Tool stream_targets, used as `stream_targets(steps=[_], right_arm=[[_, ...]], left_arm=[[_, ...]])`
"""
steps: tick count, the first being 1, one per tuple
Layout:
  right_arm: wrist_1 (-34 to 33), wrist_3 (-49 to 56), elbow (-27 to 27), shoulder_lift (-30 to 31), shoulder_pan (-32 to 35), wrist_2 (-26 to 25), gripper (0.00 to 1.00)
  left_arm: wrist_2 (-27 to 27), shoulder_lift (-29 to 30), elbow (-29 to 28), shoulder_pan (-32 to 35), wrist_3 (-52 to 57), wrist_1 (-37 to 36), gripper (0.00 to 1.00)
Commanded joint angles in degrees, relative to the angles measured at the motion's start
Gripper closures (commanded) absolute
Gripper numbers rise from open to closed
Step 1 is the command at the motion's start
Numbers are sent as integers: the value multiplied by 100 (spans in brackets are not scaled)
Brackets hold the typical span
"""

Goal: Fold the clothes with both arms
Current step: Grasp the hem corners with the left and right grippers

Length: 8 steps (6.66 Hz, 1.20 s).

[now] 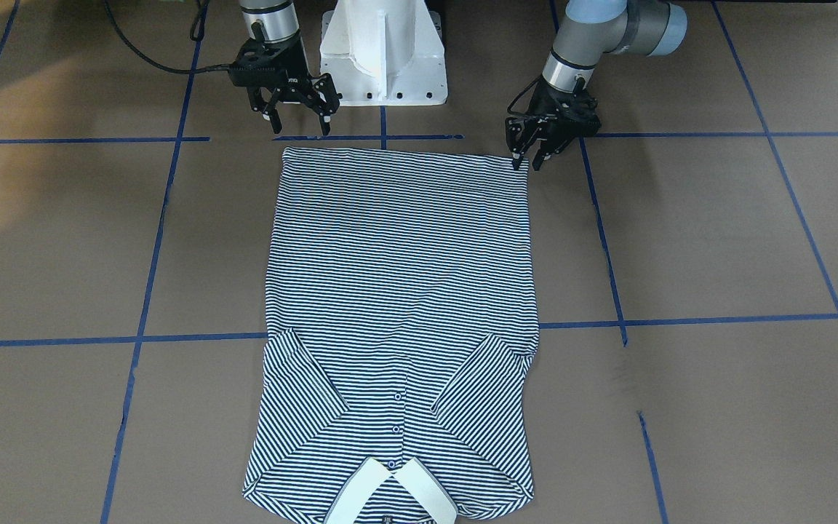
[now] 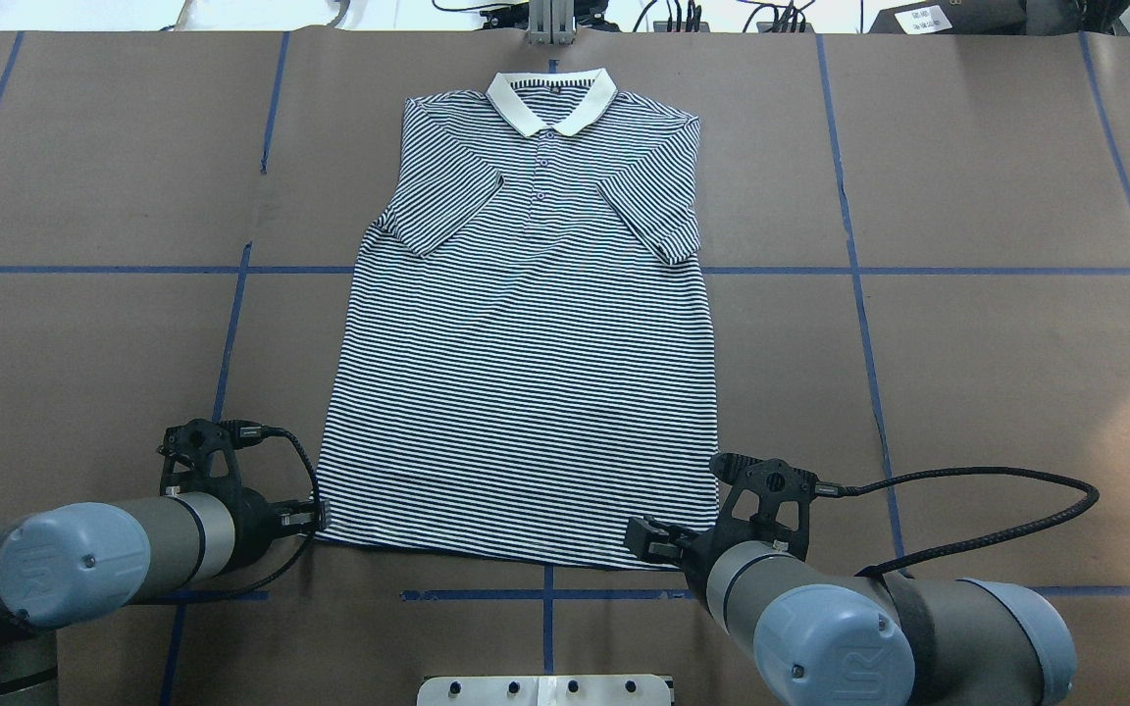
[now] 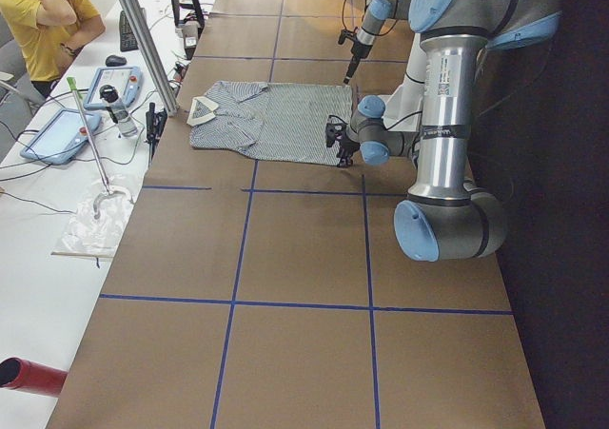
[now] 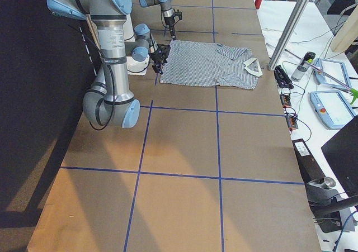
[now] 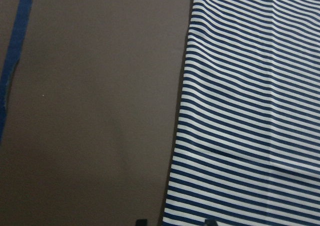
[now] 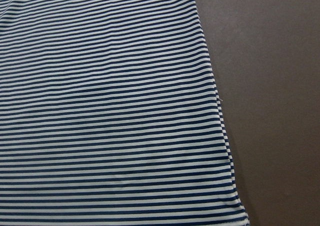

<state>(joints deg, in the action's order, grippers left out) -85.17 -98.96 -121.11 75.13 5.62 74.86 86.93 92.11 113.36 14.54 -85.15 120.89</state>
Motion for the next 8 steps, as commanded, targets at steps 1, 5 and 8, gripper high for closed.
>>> stream_targets(steps=[1,5,8], right_arm=[[0,-9,0,28,0,-7,3],[0,-9,0,46,0,-103,2],[0,-26,0,72,-8,-103,2]], left_arm=[[-1,26,-34,-4,-1,-4,54],[-1,9,-42,-100,-1,-4,59],[-1,9,-34,-118,-1,-4,88]])
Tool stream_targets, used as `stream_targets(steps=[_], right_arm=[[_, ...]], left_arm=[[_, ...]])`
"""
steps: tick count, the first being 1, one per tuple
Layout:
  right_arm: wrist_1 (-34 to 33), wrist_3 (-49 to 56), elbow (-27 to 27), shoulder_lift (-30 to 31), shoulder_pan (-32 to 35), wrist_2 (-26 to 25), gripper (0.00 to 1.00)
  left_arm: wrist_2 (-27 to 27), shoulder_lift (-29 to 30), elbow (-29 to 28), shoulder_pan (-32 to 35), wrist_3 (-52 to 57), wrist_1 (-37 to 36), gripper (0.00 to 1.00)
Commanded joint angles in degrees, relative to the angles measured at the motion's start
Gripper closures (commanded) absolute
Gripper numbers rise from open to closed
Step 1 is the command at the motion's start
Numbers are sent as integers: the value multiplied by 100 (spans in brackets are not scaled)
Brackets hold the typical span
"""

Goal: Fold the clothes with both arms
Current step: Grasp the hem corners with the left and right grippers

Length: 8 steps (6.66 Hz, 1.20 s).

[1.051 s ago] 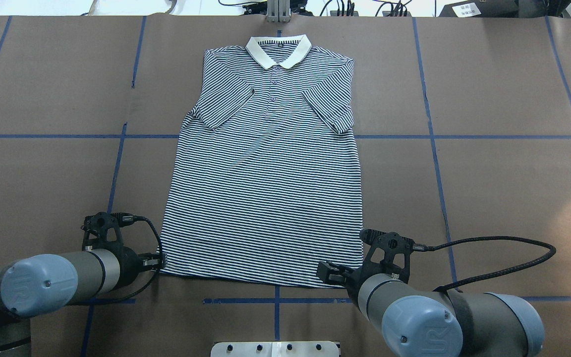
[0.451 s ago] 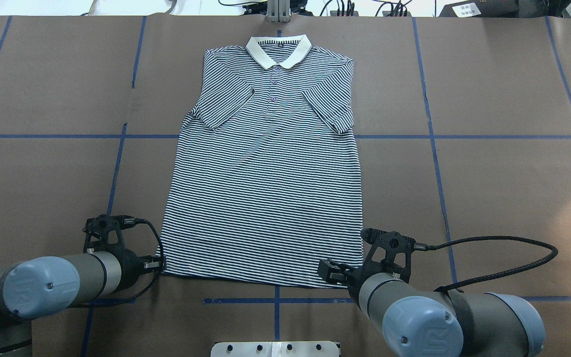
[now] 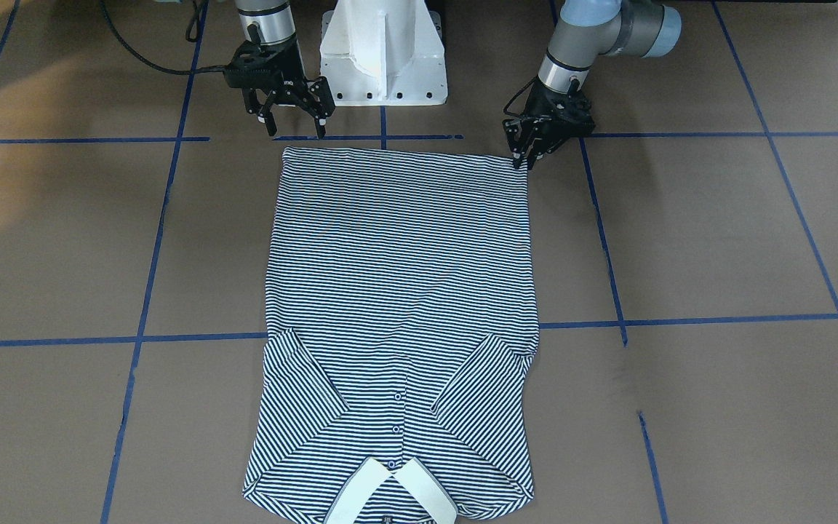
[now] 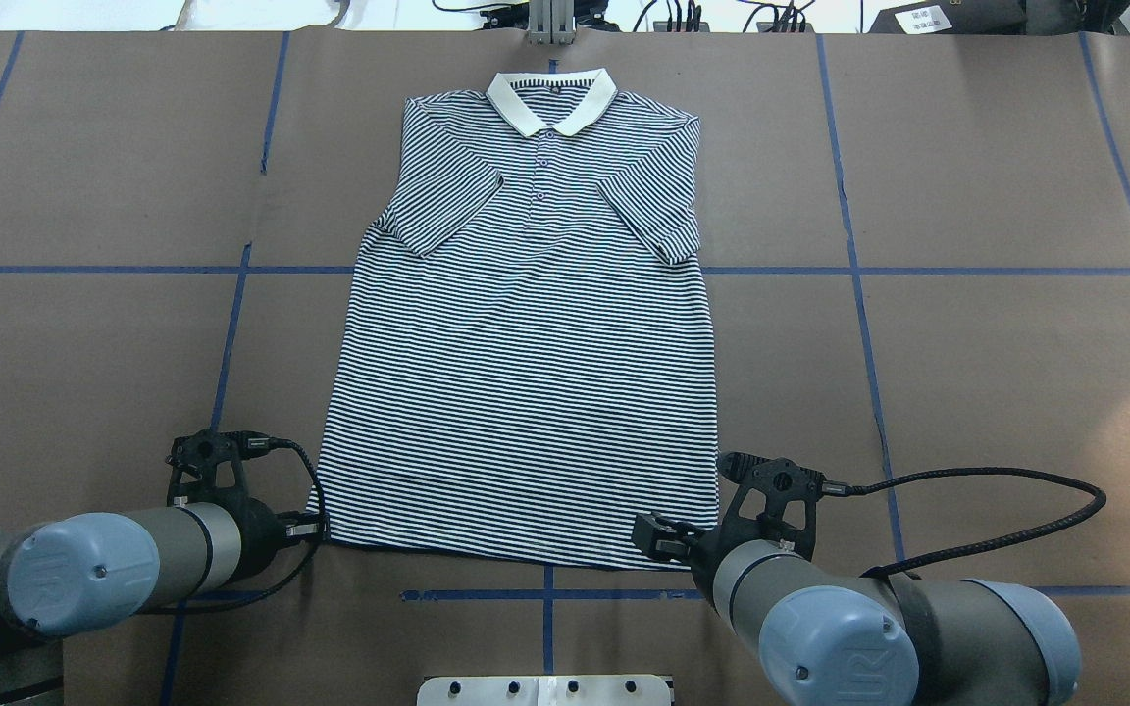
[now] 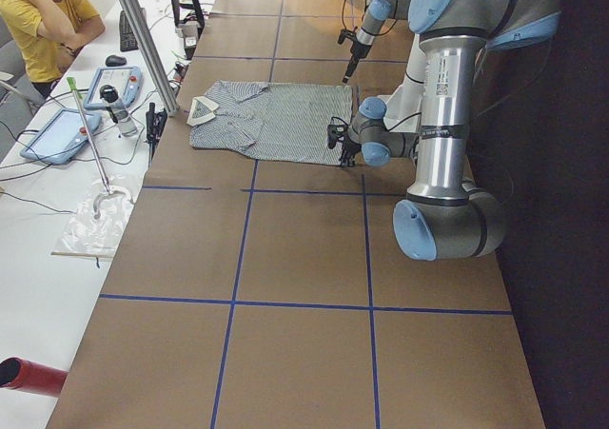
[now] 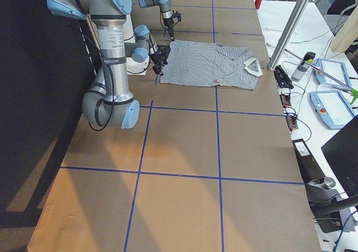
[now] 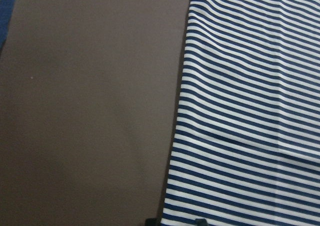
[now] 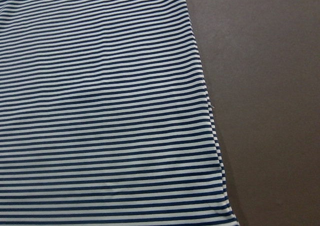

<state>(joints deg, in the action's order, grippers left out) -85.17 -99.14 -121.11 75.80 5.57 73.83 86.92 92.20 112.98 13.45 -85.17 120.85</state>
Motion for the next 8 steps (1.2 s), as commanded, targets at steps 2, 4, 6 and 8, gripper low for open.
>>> stream_targets(steps=[2,4,6,8], right_arm=[[0,-18,26,14,-12,0,3],[-70,-489,358,-82,-82,-97,22],[-70,-510,491,5,-126,-114,31],[-70,-519,633,-4,-152,-115,31]], left_arm=[[-9,0,31,-9,17,0,100],[9,35,58,-18,18,0,100],[9,96,58,-27,9,9,100],[26,149,49,-27,18,9,100]])
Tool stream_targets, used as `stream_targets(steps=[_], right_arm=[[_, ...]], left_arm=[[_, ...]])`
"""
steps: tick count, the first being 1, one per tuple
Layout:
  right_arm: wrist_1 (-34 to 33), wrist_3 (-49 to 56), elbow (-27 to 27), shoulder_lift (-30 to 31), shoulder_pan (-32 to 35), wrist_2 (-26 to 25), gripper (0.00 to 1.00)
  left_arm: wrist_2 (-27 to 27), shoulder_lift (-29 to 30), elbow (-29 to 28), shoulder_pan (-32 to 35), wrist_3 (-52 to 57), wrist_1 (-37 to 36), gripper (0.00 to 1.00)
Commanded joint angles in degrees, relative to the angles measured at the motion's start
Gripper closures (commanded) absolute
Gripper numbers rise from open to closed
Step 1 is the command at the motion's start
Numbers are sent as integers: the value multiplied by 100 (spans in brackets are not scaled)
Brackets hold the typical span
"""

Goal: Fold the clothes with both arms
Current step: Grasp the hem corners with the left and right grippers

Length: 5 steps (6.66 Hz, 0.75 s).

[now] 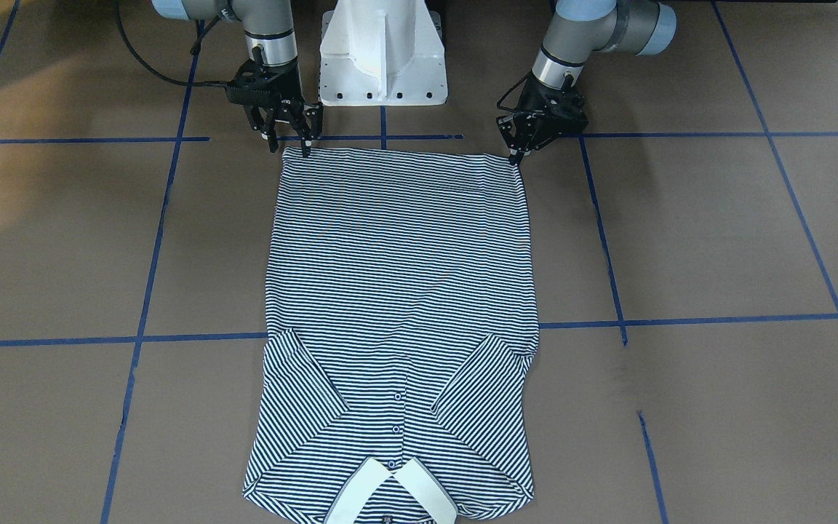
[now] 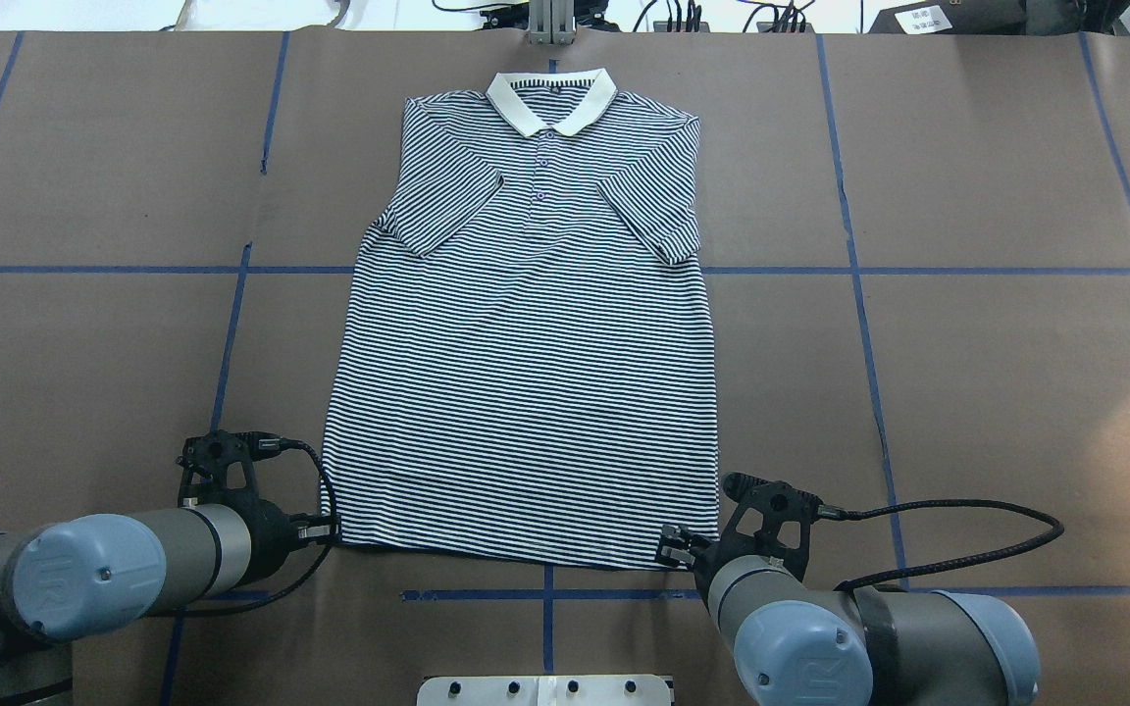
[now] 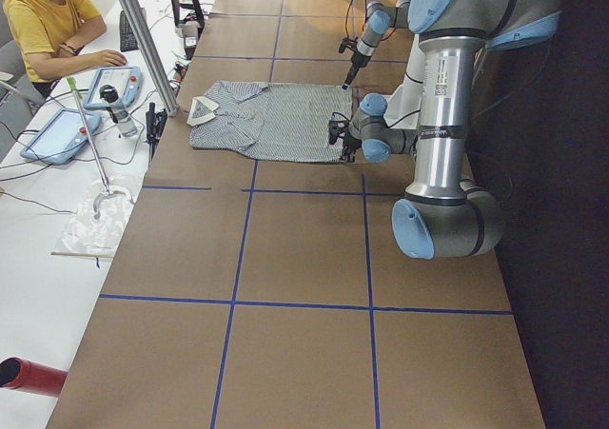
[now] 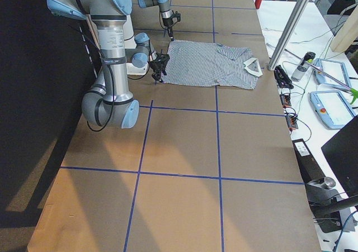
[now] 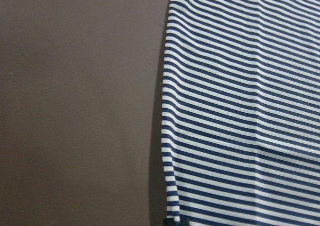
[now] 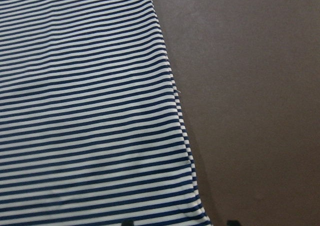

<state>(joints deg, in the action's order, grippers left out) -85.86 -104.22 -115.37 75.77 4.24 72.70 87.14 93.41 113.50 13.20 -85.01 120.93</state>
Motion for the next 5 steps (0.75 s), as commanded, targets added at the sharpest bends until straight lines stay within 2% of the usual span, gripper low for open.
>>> stream_targets(steps=[1,3,4,5], right_arm=[[-1,-11,76,-1,-72,-2,31],[-1,-11,94,-1,-98,-2,36],[-1,-19,85,-1,-107,-2,46],[-1,-28,85,-10,-99,-2,81]], left_arm=[[5,37,-3,-1,2,1,100],[5,37,-3,-1,2,1,100],[5,37,-3,-1,2,1,100],[5,29,-3,-1,2,1,100]])
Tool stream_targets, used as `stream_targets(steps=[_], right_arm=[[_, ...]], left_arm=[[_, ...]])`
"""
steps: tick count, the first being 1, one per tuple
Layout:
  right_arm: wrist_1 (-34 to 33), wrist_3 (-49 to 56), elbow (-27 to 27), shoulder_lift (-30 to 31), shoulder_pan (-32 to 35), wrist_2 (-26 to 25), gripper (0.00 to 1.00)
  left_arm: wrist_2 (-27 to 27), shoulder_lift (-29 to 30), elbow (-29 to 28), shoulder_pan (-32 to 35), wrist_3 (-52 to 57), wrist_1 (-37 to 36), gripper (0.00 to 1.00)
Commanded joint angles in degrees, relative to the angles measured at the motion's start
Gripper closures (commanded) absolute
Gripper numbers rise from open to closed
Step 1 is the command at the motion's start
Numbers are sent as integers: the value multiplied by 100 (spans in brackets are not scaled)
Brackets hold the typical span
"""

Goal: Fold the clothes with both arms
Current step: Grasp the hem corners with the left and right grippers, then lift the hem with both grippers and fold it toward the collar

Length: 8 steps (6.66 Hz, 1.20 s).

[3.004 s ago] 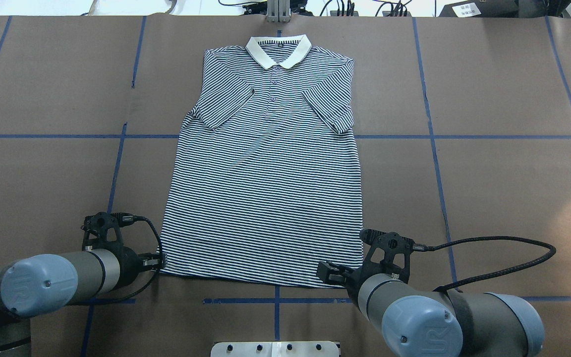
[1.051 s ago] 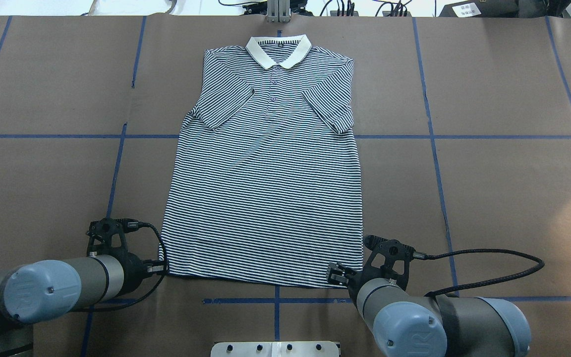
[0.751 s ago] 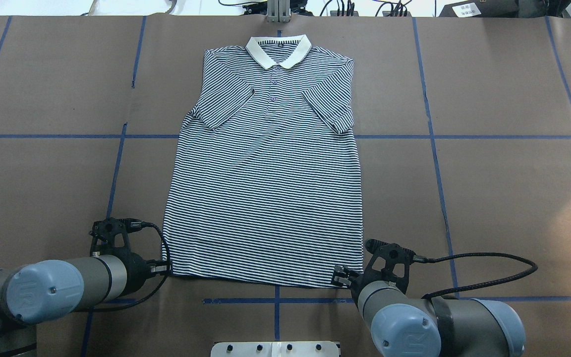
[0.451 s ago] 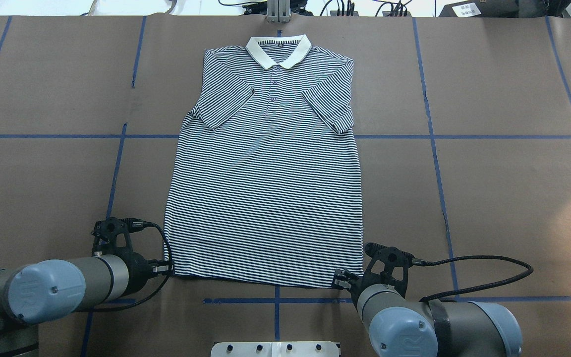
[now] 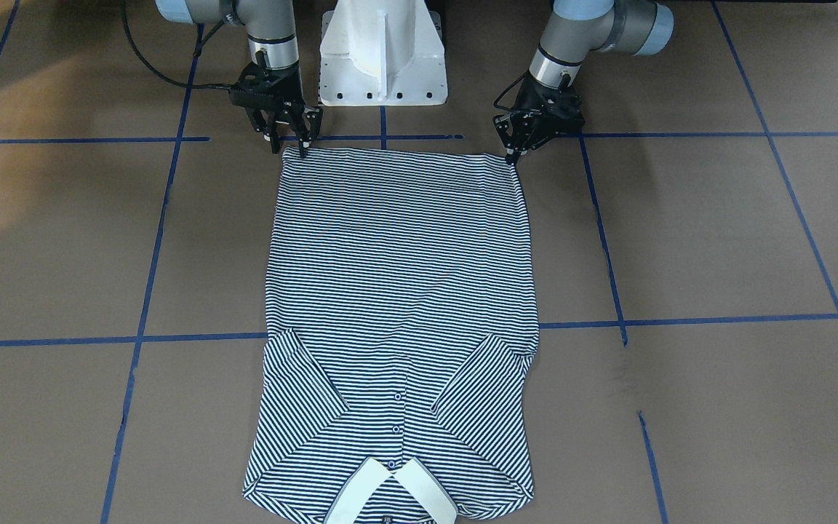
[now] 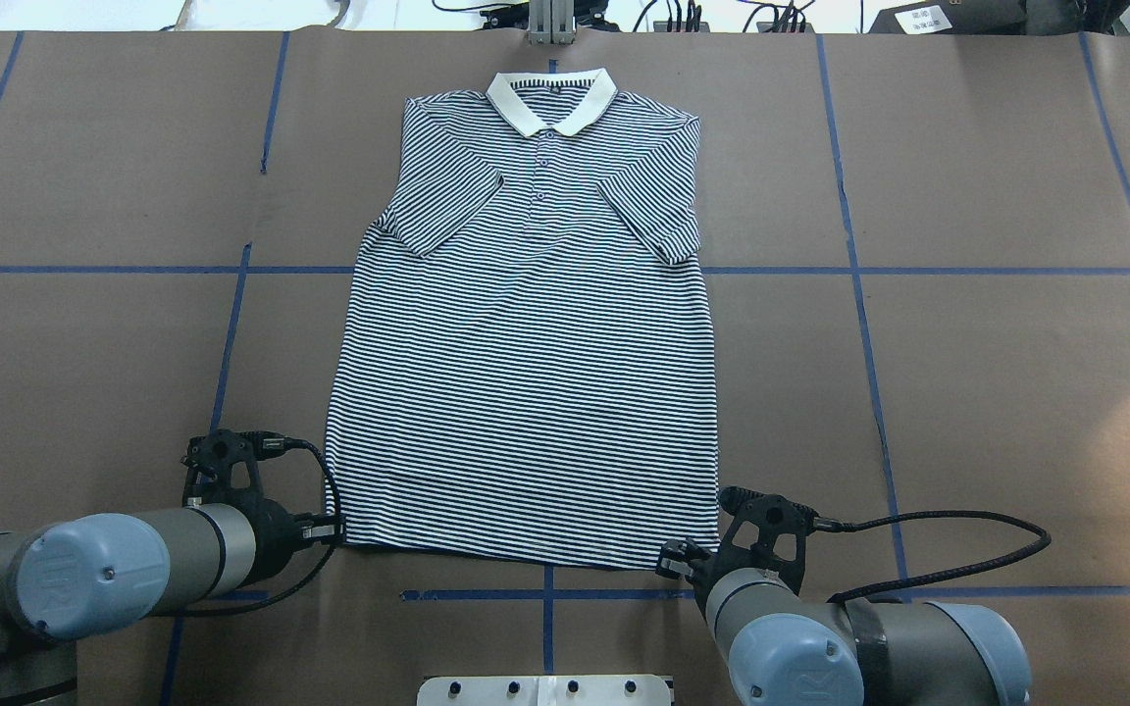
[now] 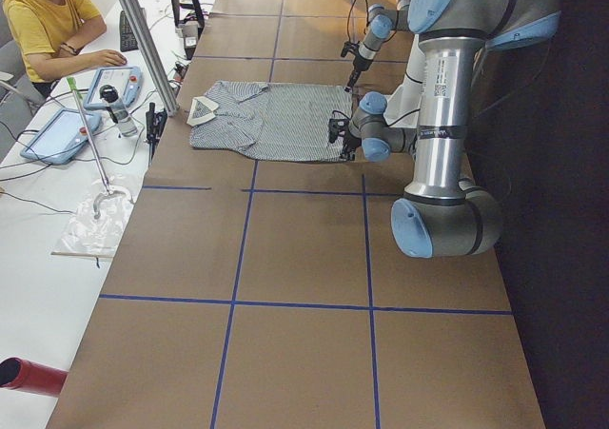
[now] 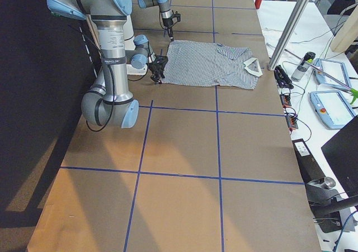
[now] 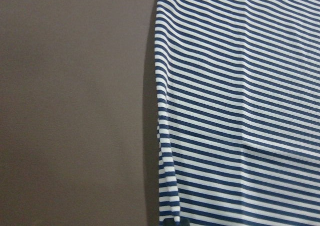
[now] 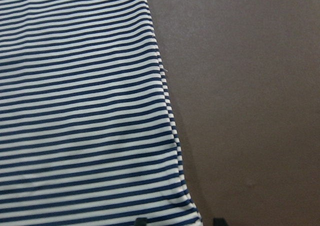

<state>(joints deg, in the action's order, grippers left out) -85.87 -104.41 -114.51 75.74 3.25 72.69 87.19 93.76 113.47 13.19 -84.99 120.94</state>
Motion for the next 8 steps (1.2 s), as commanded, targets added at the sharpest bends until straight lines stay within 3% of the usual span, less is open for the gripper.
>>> stream_targets(steps=[1,4,5,8], right_arm=[[0,-9,-1,-7,0,9,100],[-9,8,-62,11,26,9,100],[-148,34,-515,124,79,52,100],[-2410,34,-2972,90,-104,535,100]], left_arm=[[-9,-7,0,0,0,0,100],[-18,-16,35,0,0,0,100],[17,-68,418,43,35,-252,100],[719,89,3023,26,44,-3085,100]])
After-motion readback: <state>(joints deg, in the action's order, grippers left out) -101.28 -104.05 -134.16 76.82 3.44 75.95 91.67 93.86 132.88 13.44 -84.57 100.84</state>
